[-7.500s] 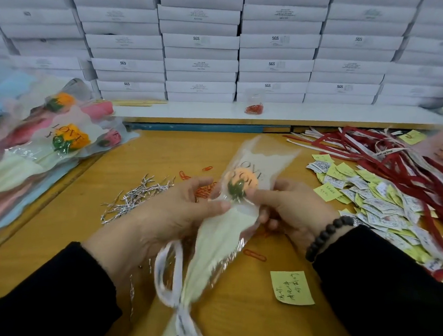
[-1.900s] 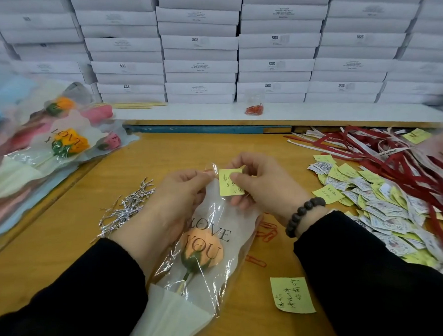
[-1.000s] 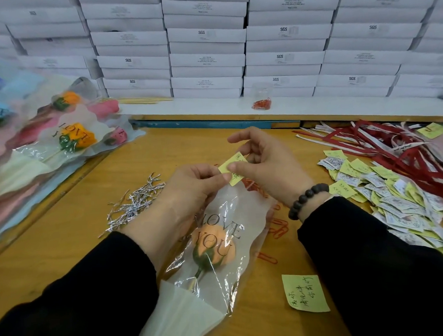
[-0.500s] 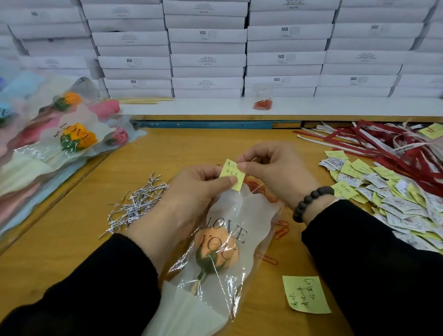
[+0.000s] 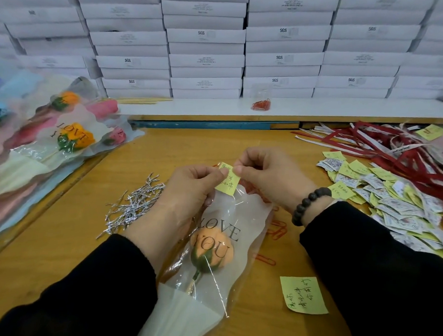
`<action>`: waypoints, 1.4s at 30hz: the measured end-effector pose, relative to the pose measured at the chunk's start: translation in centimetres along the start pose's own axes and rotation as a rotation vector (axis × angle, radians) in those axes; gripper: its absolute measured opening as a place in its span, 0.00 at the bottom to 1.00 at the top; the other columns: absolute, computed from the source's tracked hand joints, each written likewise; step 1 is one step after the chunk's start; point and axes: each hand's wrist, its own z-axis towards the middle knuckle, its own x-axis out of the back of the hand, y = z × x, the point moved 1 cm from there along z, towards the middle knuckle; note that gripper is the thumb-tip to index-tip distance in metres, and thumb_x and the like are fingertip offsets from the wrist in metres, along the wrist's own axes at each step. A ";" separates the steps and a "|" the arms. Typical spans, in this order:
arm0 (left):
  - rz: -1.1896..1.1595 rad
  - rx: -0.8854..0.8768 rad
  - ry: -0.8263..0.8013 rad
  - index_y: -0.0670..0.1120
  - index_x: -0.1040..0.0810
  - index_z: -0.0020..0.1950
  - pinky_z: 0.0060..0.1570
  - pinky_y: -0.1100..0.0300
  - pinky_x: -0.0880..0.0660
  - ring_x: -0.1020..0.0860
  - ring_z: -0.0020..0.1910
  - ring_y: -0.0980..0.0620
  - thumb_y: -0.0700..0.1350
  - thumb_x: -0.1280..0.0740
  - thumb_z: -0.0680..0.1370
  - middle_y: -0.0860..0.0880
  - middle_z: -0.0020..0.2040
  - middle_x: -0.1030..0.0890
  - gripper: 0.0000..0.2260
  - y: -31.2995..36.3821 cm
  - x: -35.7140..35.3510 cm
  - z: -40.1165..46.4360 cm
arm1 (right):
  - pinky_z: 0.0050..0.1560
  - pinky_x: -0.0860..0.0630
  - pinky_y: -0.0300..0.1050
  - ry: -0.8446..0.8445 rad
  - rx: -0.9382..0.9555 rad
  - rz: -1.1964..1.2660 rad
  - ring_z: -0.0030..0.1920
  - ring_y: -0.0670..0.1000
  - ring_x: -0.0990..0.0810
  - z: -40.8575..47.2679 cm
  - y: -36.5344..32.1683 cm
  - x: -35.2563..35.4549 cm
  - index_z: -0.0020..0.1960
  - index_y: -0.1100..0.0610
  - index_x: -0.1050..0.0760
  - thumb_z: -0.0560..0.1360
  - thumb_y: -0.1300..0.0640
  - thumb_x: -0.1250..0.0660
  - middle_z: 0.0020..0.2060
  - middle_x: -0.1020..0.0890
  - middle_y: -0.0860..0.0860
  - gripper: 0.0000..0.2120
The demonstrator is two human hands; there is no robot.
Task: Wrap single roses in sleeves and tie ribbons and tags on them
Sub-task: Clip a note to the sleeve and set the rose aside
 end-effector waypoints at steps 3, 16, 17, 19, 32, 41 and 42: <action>-0.004 -0.023 0.033 0.45 0.20 0.31 0.22 0.69 0.36 0.34 0.21 0.57 0.42 0.31 0.74 0.52 0.21 0.29 0.10 0.1 0.0 -0.1 | 0.27 0.30 0.27 -0.002 0.016 -0.014 0.24 0.35 0.28 0.0 -0.2 -0.3 0.40 0.57 0.25 0.76 0.60 0.35 0.32 0.24 0.49 0.05; -0.094 0.056 0.116 0.39 0.19 0.38 0.21 0.68 0.32 0.33 0.20 0.56 0.39 0.29 0.72 0.50 0.30 0.22 0.05 0.1 0.0 -0.1 | 0.40 0.29 0.39 0.006 -0.216 -0.506 0.37 0.43 0.26 -0.2 3.1 4.5 0.38 0.49 0.25 0.72 0.62 0.31 0.36 0.24 0.46 0.09; -0.090 0.057 0.118 0.38 0.19 0.38 0.21 0.68 0.33 0.33 0.20 0.57 0.39 0.29 0.72 0.50 0.30 0.22 0.05 0.1 0.0 -0.1 | 0.39 0.29 0.39 -0.007 -0.223 -0.506 0.37 0.43 0.26 -0.1 3.1 4.5 0.40 0.49 0.25 0.72 0.62 0.31 0.37 0.24 0.46 0.09; -0.082 0.057 0.120 0.38 0.19 0.38 0.21 0.68 0.33 0.33 0.20 0.57 0.39 0.30 0.72 0.49 0.30 0.22 0.05 0.0 0.1 -0.1 | 0.38 0.29 0.37 -0.026 -0.237 -0.525 0.38 0.42 0.26 0.0 3.2 4.5 0.43 0.51 0.24 0.73 0.61 0.31 0.37 0.24 0.46 0.06; -0.023 0.075 0.099 0.40 0.18 0.38 0.22 0.68 0.32 0.30 0.21 0.58 0.41 0.30 0.74 0.46 0.32 0.20 0.06 0.1 -0.1 -0.3 | 0.41 0.33 0.37 -0.054 -0.212 -0.635 0.40 0.45 0.29 0.2 2.9 3.8 0.42 0.53 0.27 0.75 0.62 0.34 0.37 0.29 0.44 0.06; -0.041 0.073 0.092 0.41 0.19 0.36 0.20 0.68 0.34 0.31 0.20 0.58 0.40 0.30 0.74 0.46 0.31 0.20 0.07 0.2 -0.1 -0.4 | 0.38 0.31 0.37 -0.120 -0.219 -0.593 0.39 0.44 0.28 0.0 3.3 4.8 0.41 0.51 0.27 0.73 0.55 0.31 0.38 0.26 0.46 0.05; -0.038 0.072 0.091 0.41 0.19 0.35 0.20 0.68 0.34 0.32 0.20 0.58 0.40 0.30 0.74 0.47 0.30 0.20 0.07 0.2 -0.1 -0.4 | 0.36 0.33 0.35 -0.133 -0.222 -0.587 0.38 0.43 0.28 0.0 3.3 4.9 0.41 0.51 0.26 0.72 0.55 0.30 0.38 0.25 0.46 0.05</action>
